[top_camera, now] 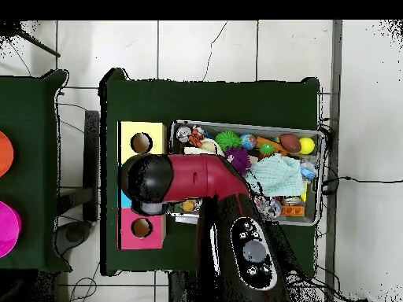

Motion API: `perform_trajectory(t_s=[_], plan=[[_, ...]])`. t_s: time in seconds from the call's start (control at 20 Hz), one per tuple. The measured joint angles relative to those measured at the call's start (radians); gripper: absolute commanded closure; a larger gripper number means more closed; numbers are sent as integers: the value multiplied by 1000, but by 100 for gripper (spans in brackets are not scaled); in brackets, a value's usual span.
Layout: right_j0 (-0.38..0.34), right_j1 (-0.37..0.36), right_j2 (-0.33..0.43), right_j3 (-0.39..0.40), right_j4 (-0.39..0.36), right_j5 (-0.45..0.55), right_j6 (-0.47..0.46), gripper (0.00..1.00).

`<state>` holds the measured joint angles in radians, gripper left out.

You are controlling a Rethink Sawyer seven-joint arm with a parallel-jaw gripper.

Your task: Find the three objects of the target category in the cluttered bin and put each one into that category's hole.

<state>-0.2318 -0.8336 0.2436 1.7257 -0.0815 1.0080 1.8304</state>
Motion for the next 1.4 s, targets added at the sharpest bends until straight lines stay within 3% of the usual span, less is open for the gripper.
perform_trajectory(t_s=[0.5, 0.65, 1.05, 1.4], plan=[[4, -89, -9, -66, 35, 253, 0, 100], [14, -109, -14, -78, 41, 274, 0, 100], [64, -200, -51, -40, 54, 231, 0, 100], [84, -187, -64, -22, 65, 140, 0, 100]])
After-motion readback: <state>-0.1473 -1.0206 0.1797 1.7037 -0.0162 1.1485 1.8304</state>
